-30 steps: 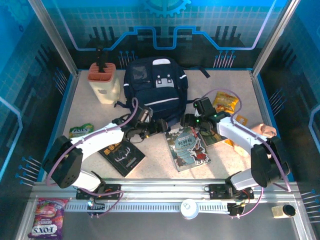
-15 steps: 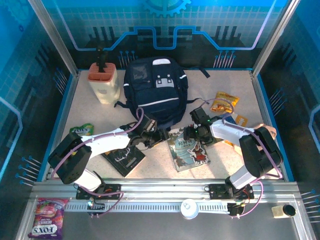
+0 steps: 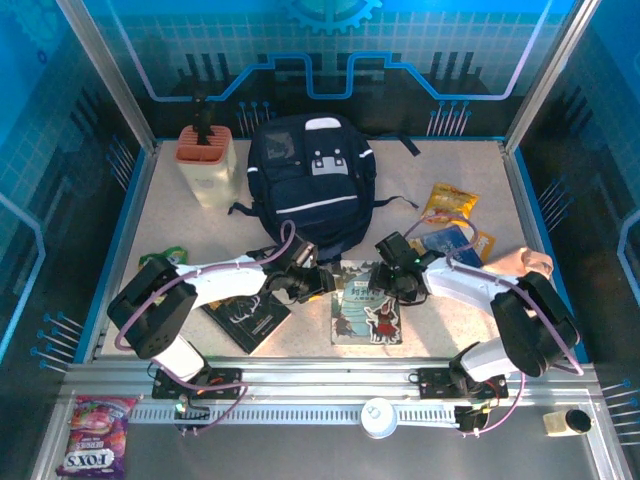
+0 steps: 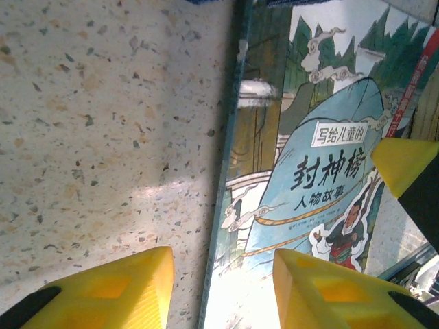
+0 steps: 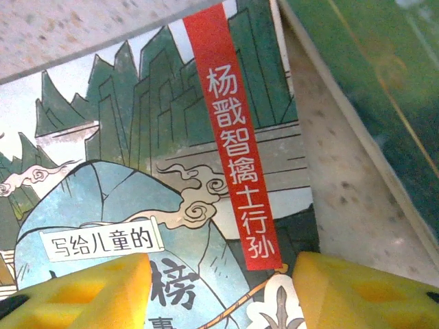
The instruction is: Pack books, pencil case, and school supplies into a backpack
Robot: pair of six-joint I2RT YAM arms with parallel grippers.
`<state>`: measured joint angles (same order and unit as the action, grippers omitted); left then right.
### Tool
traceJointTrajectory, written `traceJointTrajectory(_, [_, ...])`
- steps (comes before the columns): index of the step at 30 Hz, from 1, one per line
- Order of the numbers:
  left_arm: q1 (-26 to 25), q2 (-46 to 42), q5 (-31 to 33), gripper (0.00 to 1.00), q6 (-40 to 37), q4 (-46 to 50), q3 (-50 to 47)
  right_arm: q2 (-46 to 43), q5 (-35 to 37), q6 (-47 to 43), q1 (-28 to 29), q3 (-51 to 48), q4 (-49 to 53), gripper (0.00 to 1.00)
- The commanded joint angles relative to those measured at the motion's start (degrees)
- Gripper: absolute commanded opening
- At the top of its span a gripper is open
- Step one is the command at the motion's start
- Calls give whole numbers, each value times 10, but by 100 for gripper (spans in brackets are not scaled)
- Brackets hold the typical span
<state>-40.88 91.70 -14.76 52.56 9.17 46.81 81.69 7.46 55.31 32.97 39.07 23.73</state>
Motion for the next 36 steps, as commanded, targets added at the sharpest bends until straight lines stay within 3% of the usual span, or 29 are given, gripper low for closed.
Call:
traceJointTrajectory(1, [3,13,-29,40,-40,17,23,0,-7,46,7,-26,73,57])
traceJointTrajectory(12, [4,51,-56,38,-93,11,47,5,-7,66,6,-34,58,51])
traceJointTrajectory(26, [4,102,-82,38,-94,-20,58,-6,-5,62,6,-47,41,50])
traceJointTrajectory(36, [3,98,-120,30,-93,-63,55,-14,-12,66,6,-69,21,50])
